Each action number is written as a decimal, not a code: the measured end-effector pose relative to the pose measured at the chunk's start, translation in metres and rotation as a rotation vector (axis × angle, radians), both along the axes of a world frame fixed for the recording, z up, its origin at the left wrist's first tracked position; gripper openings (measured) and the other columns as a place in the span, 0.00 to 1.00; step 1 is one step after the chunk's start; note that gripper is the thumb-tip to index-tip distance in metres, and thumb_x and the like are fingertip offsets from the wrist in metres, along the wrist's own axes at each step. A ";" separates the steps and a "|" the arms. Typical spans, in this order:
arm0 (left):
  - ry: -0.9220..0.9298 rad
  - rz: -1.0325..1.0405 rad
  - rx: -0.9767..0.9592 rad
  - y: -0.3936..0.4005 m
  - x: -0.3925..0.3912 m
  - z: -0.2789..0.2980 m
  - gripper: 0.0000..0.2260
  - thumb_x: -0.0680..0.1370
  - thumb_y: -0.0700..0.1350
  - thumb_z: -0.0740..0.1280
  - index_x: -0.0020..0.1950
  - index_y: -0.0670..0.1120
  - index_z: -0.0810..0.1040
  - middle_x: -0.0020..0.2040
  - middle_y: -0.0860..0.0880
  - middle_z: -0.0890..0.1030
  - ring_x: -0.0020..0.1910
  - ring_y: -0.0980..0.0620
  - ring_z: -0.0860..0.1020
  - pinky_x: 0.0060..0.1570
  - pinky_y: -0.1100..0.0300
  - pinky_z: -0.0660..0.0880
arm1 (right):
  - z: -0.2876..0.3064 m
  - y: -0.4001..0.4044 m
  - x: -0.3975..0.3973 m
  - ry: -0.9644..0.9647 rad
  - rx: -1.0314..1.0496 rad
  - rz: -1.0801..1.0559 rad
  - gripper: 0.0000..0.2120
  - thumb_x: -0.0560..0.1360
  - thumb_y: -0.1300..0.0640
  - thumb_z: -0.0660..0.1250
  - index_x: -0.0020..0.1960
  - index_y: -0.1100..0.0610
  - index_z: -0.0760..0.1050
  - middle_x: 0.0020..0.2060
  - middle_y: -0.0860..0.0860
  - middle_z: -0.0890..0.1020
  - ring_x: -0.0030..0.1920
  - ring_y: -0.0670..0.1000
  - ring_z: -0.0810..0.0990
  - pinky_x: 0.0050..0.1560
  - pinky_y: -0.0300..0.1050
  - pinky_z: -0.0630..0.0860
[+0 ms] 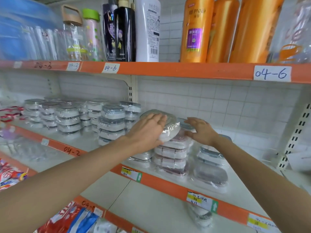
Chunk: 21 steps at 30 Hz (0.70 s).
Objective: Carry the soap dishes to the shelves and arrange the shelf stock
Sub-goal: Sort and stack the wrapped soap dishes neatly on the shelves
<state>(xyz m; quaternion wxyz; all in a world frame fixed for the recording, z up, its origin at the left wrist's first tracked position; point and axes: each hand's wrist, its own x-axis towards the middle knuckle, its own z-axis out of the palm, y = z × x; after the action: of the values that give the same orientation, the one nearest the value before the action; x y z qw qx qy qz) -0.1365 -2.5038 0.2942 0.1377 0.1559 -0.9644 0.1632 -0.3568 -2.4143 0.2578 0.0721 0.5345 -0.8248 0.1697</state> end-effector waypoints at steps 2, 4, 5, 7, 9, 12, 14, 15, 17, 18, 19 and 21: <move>0.024 -0.073 -0.017 0.017 -0.019 0.003 0.40 0.78 0.55 0.65 0.78 0.39 0.46 0.78 0.41 0.54 0.76 0.44 0.55 0.75 0.53 0.54 | 0.000 0.025 -0.018 -0.005 -0.004 -0.077 0.25 0.79 0.48 0.61 0.74 0.53 0.62 0.74 0.50 0.62 0.75 0.51 0.57 0.74 0.50 0.51; 0.036 -0.153 -0.030 0.037 -0.039 0.005 0.40 0.78 0.55 0.65 0.78 0.38 0.46 0.76 0.40 0.57 0.74 0.43 0.57 0.73 0.51 0.59 | -0.003 0.055 -0.036 -0.008 0.008 -0.158 0.24 0.79 0.51 0.61 0.73 0.54 0.63 0.74 0.51 0.63 0.74 0.52 0.59 0.73 0.50 0.54; 0.035 -0.193 -0.035 0.049 -0.050 0.005 0.40 0.78 0.56 0.65 0.78 0.38 0.47 0.76 0.40 0.59 0.73 0.43 0.59 0.72 0.50 0.60 | -0.006 0.071 -0.043 -0.016 0.014 -0.197 0.23 0.79 0.52 0.61 0.73 0.55 0.64 0.73 0.51 0.64 0.73 0.53 0.60 0.73 0.50 0.56; 0.027 -0.267 -0.029 0.071 -0.071 0.001 0.41 0.77 0.57 0.66 0.78 0.39 0.47 0.74 0.41 0.62 0.71 0.43 0.61 0.70 0.50 0.62 | -0.013 0.101 -0.055 -0.033 0.018 -0.273 0.23 0.79 0.54 0.61 0.73 0.56 0.64 0.73 0.52 0.65 0.73 0.54 0.62 0.72 0.49 0.57; 0.008 -0.332 -0.012 0.092 -0.091 -0.008 0.42 0.76 0.59 0.67 0.78 0.40 0.49 0.71 0.41 0.64 0.69 0.43 0.63 0.69 0.50 0.63 | -0.020 0.128 -0.064 -0.052 0.035 -0.347 0.22 0.79 0.56 0.60 0.73 0.57 0.65 0.72 0.52 0.66 0.72 0.54 0.63 0.71 0.48 0.59; -0.030 -0.382 -0.005 0.116 -0.116 -0.025 0.42 0.74 0.59 0.68 0.78 0.41 0.52 0.68 0.42 0.67 0.67 0.44 0.64 0.68 0.52 0.62 | -0.028 0.160 -0.072 -0.082 0.057 -0.404 0.22 0.79 0.58 0.59 0.73 0.59 0.64 0.72 0.54 0.66 0.72 0.55 0.62 0.71 0.48 0.58; -0.062 -0.388 -0.005 0.127 -0.128 -0.037 0.41 0.74 0.59 0.68 0.77 0.41 0.54 0.67 0.42 0.68 0.66 0.44 0.64 0.67 0.53 0.62 | -0.032 0.176 -0.074 -0.092 0.069 -0.409 0.21 0.80 0.58 0.59 0.72 0.58 0.64 0.72 0.54 0.66 0.73 0.55 0.61 0.72 0.47 0.58; -0.077 -0.386 -0.006 0.131 -0.132 -0.042 0.40 0.74 0.59 0.68 0.77 0.41 0.54 0.67 0.42 0.68 0.66 0.44 0.64 0.67 0.53 0.62 | -0.033 0.182 -0.075 -0.096 0.073 -0.412 0.21 0.80 0.57 0.59 0.72 0.58 0.65 0.72 0.54 0.66 0.73 0.54 0.61 0.72 0.47 0.58; -0.087 -0.378 -0.018 0.133 -0.136 -0.045 0.39 0.75 0.58 0.68 0.77 0.41 0.54 0.68 0.42 0.68 0.67 0.44 0.64 0.68 0.52 0.62 | -0.034 0.192 -0.079 -0.100 0.068 -0.417 0.21 0.80 0.57 0.59 0.72 0.57 0.65 0.72 0.53 0.66 0.72 0.54 0.62 0.71 0.49 0.59; -0.079 -0.374 -0.028 0.132 -0.137 -0.043 0.39 0.75 0.58 0.68 0.77 0.41 0.54 0.68 0.42 0.68 0.67 0.44 0.64 0.68 0.52 0.61 | -0.034 0.194 -0.080 -0.100 0.065 -0.419 0.20 0.80 0.56 0.59 0.72 0.57 0.66 0.72 0.53 0.66 0.72 0.54 0.62 0.71 0.50 0.60; -0.067 -0.369 -0.037 0.131 -0.137 -0.039 0.39 0.75 0.58 0.68 0.77 0.41 0.54 0.68 0.43 0.67 0.67 0.44 0.64 0.67 0.53 0.61 | -0.033 0.195 -0.081 -0.100 0.062 -0.417 0.20 0.80 0.56 0.59 0.72 0.56 0.66 0.72 0.53 0.66 0.72 0.54 0.63 0.71 0.50 0.61; -0.038 -0.350 -0.042 0.126 -0.134 -0.029 0.39 0.75 0.58 0.67 0.77 0.41 0.53 0.68 0.42 0.66 0.67 0.43 0.63 0.67 0.53 0.61 | -0.030 0.191 -0.080 -0.094 0.051 -0.397 0.20 0.80 0.57 0.58 0.72 0.56 0.66 0.72 0.52 0.66 0.72 0.54 0.63 0.71 0.49 0.60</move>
<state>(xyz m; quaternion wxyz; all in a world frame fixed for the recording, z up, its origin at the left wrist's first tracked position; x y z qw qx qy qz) -0.2704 -2.3778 0.2655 0.1488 -0.0205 -0.9757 0.1597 -0.4373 -2.2237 0.2283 0.0518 0.3547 -0.9204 0.1562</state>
